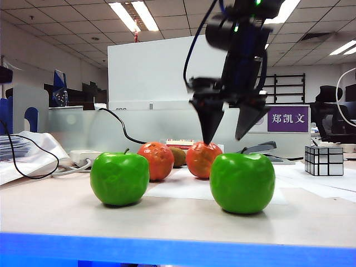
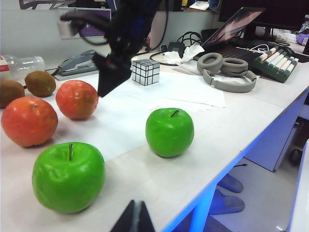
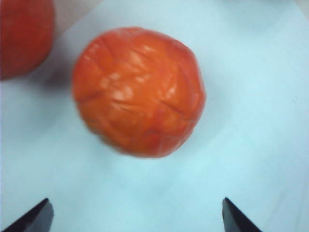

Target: Put the same fruits together.

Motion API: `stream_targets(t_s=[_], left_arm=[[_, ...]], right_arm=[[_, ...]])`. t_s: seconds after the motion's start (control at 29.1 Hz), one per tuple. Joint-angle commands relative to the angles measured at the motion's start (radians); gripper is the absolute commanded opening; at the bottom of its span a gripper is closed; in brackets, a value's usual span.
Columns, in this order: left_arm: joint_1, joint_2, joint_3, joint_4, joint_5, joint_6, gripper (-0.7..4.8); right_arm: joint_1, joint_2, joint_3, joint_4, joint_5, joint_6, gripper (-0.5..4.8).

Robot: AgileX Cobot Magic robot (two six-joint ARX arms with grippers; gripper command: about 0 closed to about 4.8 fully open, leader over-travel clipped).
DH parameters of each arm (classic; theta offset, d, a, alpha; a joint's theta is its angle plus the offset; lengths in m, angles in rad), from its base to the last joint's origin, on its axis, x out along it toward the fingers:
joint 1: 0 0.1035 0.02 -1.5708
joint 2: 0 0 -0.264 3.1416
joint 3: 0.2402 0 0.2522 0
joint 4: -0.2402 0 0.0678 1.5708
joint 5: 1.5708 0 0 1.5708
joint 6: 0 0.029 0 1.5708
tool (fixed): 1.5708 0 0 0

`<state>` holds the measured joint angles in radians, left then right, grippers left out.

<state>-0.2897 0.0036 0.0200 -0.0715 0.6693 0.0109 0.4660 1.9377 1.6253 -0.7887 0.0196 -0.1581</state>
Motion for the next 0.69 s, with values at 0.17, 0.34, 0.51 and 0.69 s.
stream_targets(t_s=[0.17, 0.34, 0.51, 0.69], left_arm=[[0.0, -0.002, 0.001, 0.005, 0.0, 0.008, -0.06], [0.0, -0.002, 0.001, 0.004, 0.009, 0.007, -0.06], [0.0, -0.002, 0.001, -0.009, 0.008, 0.005, -0.06], [0.0, -0.002, 0.001, -0.009, 0.012, 0.005, -0.06]], right_arm=[[0.08, -0.118, 0.0, -0.247, -0.044, 0.008, 4.79], [0.174, -0.126, -0.003, -0.371, 0.045, 0.009, 4.79], [0.208, -0.132, -0.006, -0.541, 0.093, 0.031, 4.79], [0.264, -0.136, -0.008, -0.574, 0.062, 0.035, 4.79]])
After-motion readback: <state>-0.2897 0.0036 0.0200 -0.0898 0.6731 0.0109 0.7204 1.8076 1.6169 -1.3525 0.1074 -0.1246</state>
